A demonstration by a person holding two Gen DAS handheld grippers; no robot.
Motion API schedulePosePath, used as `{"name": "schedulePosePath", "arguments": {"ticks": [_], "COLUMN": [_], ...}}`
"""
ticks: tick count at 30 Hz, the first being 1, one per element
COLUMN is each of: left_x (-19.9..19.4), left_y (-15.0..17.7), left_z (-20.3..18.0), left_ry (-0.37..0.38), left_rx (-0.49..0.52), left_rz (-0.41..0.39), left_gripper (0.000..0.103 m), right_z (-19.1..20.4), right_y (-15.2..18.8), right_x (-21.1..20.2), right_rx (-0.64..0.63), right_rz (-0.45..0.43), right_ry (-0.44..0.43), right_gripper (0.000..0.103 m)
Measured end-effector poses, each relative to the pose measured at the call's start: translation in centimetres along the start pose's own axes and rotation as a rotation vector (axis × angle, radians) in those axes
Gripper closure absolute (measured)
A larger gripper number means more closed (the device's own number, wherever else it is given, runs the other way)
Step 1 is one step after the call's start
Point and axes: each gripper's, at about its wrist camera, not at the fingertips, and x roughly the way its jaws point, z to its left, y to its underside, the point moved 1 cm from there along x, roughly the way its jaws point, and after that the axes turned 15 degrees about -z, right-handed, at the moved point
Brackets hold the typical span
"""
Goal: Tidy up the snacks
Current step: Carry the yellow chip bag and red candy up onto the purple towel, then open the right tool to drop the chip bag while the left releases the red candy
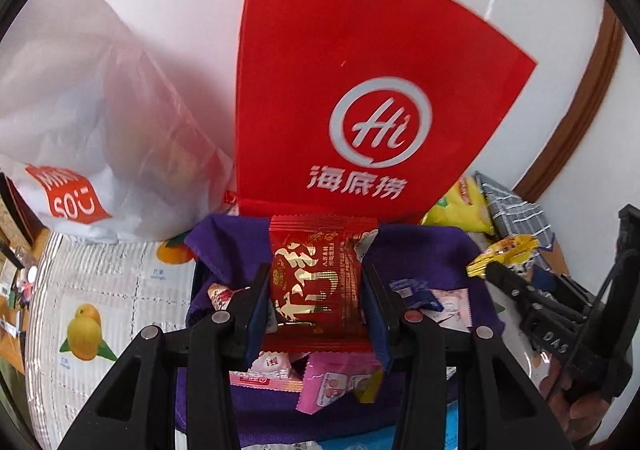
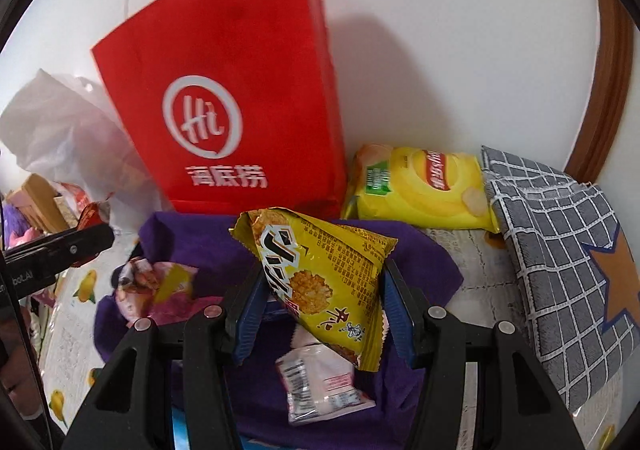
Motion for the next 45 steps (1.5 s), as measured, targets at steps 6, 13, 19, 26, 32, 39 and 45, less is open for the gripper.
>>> {"name": "schedulePosePath", "arguments": {"ticks": [6,13,19,26,32,39,45], "left_x": [0.7,0.9,1.6,2.3,3.0,3.7,4.3], "left_y": [0.1,0.1,0.6,1.2,1.6,2.2,2.6], "left_z": [0.4,1.5,1.4,0.5,0.0,-0.8,-1.2], "left_ry": [-0.024,-0.036,0.001,0.016,0.008,0.012,0.006], "left_rx": [-0.001,-0.014,-0.035,-0.014,-0.011,0.008,0.018], "left_rz": [0.014,0.021,0.057,0.085,0.105,0.132,0.151], "left_gripper": [0.062,0.062,0.062,0.062,0.062,0.062,0.062], "right_z": [-1.6,-3.0,-1.1,-0.4,-0.6,-0.4,-0.4], "right_y": [-0.1,0.3,2.0,4.0,4.5,4.2,3.1], "right_x": [0.3,0.4,2.3,4.5,4.9,4.4,3.0], "right_rx": [-0.011,-0.03,-0.054,-0.074,-0.067,-0.064,-0.032], "right_rz": [0.02,0.062,0.136,0.215,0.237,0.208,0.155], "right_ry": [0.008,0.021,-0.034,-0.035,-0.036,-0.046,-0.07], "right_gripper": [0.048,0.048,0.048,0.047,0.043,0.038,0.037]}}
